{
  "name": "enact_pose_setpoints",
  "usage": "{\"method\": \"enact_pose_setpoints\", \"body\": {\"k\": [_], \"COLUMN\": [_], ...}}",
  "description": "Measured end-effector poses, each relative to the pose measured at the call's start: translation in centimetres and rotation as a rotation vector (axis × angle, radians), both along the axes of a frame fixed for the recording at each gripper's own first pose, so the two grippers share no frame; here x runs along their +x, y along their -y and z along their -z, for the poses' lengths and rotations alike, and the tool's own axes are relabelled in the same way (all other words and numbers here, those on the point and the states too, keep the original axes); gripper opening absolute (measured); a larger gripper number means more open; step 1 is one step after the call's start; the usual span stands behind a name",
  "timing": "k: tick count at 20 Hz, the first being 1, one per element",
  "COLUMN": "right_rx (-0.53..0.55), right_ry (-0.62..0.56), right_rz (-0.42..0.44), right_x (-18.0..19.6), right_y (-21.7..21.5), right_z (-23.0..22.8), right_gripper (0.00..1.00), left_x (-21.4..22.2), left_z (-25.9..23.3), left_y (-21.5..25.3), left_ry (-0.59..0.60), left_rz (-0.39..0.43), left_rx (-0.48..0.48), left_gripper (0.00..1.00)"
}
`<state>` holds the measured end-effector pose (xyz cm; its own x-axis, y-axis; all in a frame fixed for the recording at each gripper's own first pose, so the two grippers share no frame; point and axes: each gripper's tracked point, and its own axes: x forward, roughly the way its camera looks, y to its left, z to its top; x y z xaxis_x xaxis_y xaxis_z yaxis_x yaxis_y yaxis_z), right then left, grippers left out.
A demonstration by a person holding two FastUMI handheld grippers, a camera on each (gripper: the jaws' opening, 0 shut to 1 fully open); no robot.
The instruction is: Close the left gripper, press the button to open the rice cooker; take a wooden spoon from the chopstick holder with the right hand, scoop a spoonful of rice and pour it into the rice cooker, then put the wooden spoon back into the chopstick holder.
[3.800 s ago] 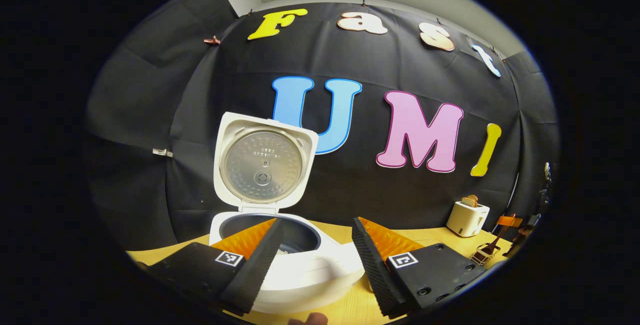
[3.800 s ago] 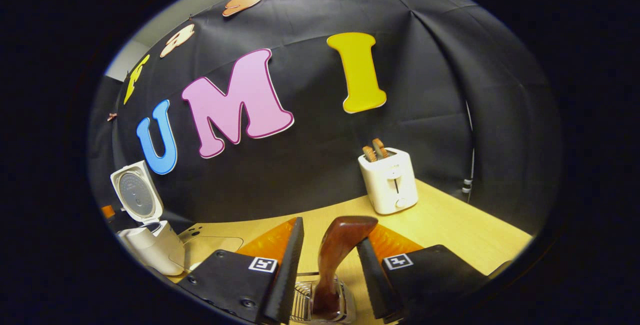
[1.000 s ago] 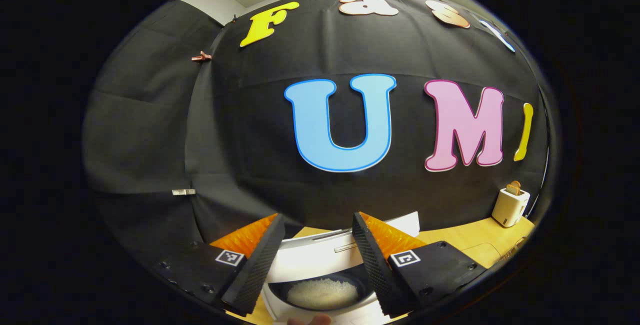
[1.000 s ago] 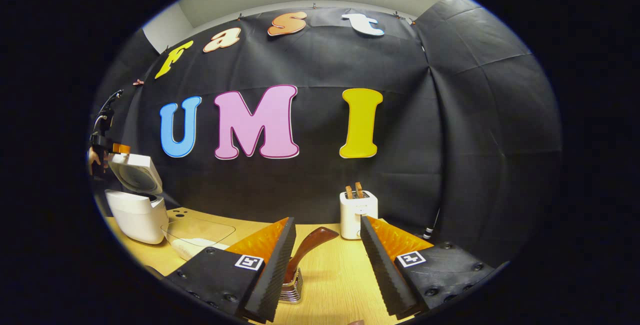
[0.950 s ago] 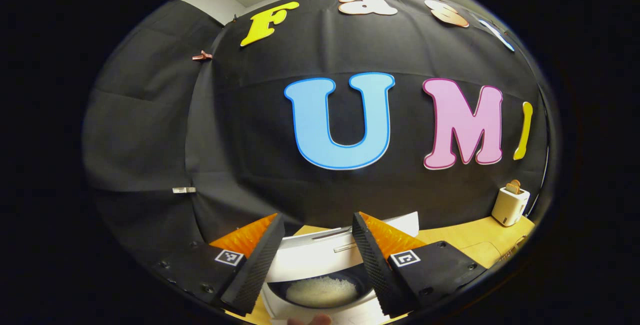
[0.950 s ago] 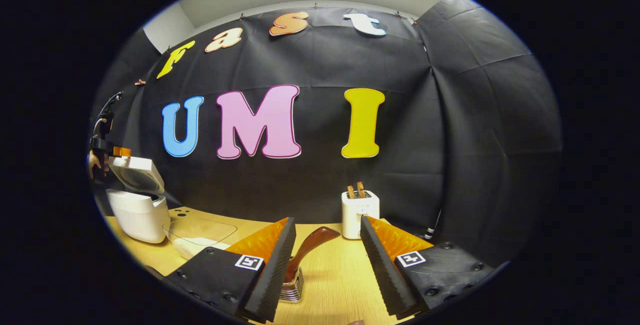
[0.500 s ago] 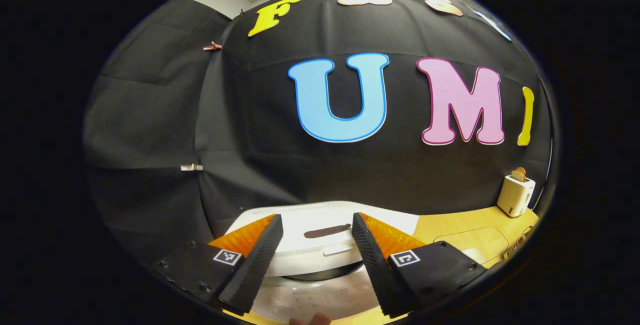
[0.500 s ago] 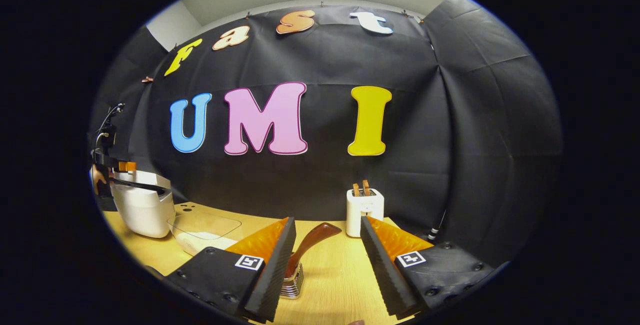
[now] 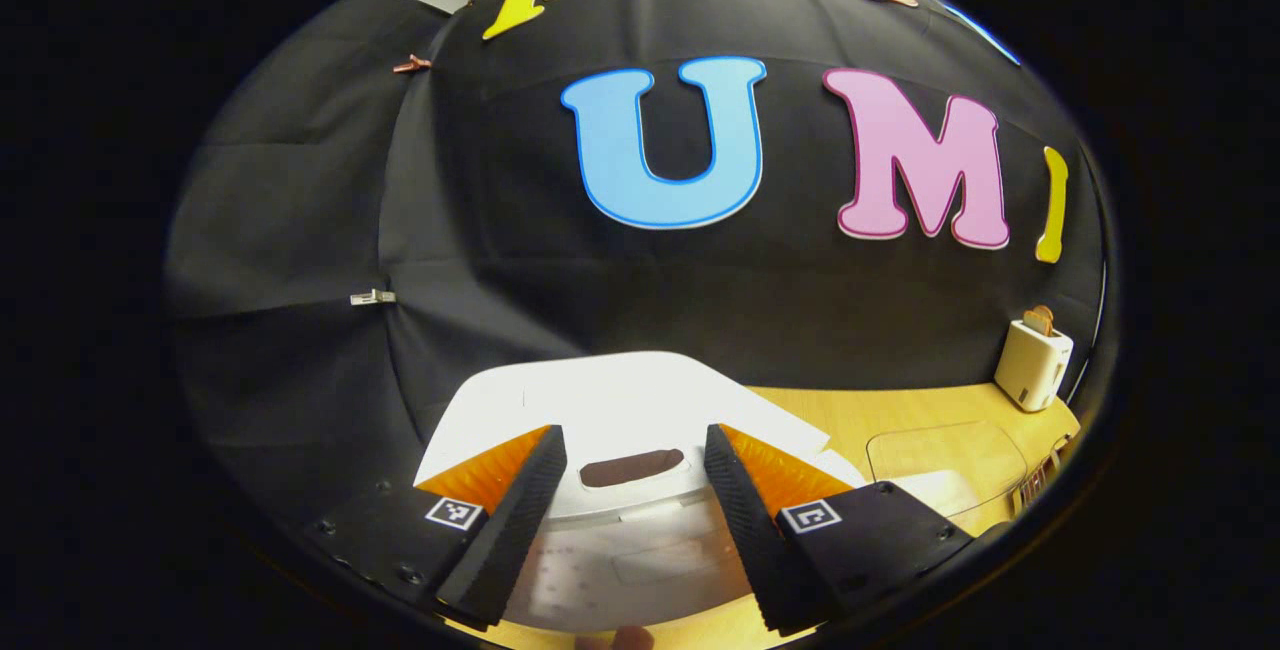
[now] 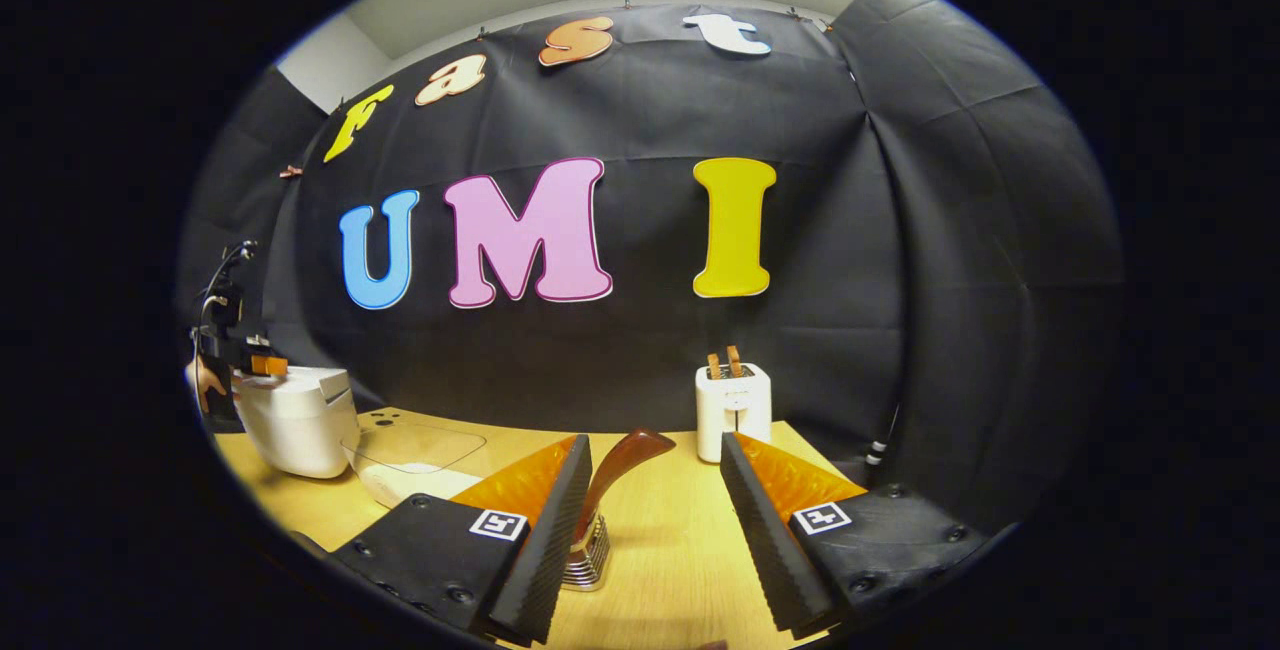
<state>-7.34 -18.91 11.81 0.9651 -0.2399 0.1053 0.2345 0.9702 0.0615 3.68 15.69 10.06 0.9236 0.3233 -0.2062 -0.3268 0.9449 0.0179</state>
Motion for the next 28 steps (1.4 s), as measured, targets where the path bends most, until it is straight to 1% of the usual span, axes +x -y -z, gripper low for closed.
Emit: {"method": "enact_pose_setpoints", "body": {"k": [3,7,9,12,13,15,16,18,21,22,24,26,28], "right_rx": [0.011,0.034,0.033,0.018,0.004,-0.024,-0.034,-0.045,-0.067,-0.077,-0.089,-0.097,-0.108], "right_ry": [-0.012,-0.017,-0.011,-0.008,-0.009,-0.002,0.005,0.020,0.080,0.090,0.099,0.097,0.090], "right_rz": [-0.011,-0.032,-0.033,-0.049,-0.050,-0.059,-0.067,-0.094,-0.140,-0.153,-0.179,-0.215,-0.241], "right_x": [0.4,0.9,1.0,1.1,1.1,0.9,0.9,0.9,0.8,1.0,1.2,1.2,1.1], "right_y": [0.0,-0.4,-0.6,-1.5,-1.8,-2.6,-3.2,-4.6,-7.1,-7.8,-9.3,-10.8,-12.2], "right_z": [0.8,1.4,1.3,1.0,0.9,0.3,-0.1,-0.6,-1.6,-1.5,-1.6,-1.4,-0.7], "right_gripper": [0.81,0.81,0.81,0.81,0.81,0.81,0.81,0.81,0.81,0.81,0.81,0.81,0.81], "left_x": [-0.2,-0.4,-0.2,-0.4,-0.7,-1.6,-2.1,-3.6,-6.5,-7.3,-8.6,-10.0,-11.2], "left_z": [0.2,0.4,0.3,-0.1,-0.6,-1.6,-2.3,-3.8,-5.6,-5.4,-4.3,-3.8,-3.3], "left_y": [0.1,0.5,0.3,0.1,-0.1,-0.3,0.0,1.0,3.0,3.8,5.5,7.0,8.0], "left_ry": [-0.019,-0.048,-0.054,-0.036,-0.003,0.070,0.111,0.197,0.353,0.373,0.375,0.379,0.393], "left_rz": [0.018,0.079,0.093,0.101,0.082,0.055,0.050,0.054,0.074,0.081,0.110,0.141,0.167], "left_rx": [-0.001,0.006,0.017,0.004,0.010,0.007,0.002,-0.003,-0.027,-0.044,-0.074,-0.071,-0.051], "left_gripper": [0.93,0.94,0.94,0.93,0.94,0.90,0.90,0.90,0.90,0.90,0.89,0.89,0.92]}}
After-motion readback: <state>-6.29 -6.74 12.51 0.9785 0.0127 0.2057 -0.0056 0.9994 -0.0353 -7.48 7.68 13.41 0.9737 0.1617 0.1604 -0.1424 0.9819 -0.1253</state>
